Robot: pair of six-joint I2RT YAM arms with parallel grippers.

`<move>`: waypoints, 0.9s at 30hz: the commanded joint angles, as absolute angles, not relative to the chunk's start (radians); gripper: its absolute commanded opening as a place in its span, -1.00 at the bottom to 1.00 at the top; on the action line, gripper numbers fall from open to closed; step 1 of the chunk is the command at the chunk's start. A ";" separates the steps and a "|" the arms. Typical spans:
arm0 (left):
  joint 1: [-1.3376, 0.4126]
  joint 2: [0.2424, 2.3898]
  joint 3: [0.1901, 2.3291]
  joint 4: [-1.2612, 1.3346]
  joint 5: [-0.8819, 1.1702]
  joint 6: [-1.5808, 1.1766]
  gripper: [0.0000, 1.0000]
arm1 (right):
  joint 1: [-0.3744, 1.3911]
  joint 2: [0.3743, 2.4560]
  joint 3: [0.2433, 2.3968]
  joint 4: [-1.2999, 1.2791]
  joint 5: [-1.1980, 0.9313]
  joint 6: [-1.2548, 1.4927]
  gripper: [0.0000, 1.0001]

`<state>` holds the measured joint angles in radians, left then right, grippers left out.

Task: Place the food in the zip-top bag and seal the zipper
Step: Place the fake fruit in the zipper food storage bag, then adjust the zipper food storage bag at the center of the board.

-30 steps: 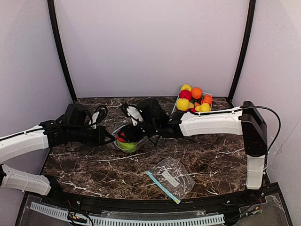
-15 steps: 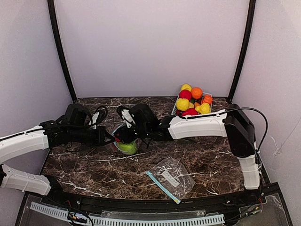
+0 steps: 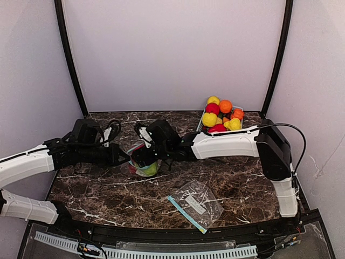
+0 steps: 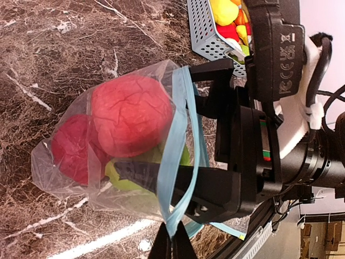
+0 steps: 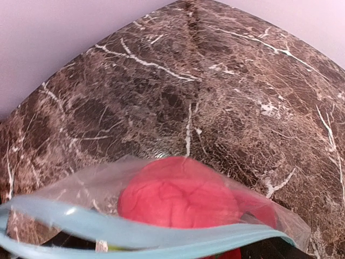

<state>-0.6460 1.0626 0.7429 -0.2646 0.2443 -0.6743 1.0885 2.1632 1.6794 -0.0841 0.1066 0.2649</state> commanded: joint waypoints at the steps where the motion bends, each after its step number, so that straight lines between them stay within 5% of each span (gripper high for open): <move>1: -0.641 1.023 0.727 -0.293 0.195 -0.682 -0.99 | 1.097 2.034 1.643 -0.109 -0.012 0.228 0.82; 11: -0.624 1.024 0.729 -0.304 0.177 -0.676 -0.99 | 1.088 1.751 1.397 -0.133 -0.089 0.221 0.84; 27: -0.615 1.024 0.727 -0.307 0.188 -0.670 -0.99 | 0.955 1.798 1.158 -0.009 -0.186 0.106 0.15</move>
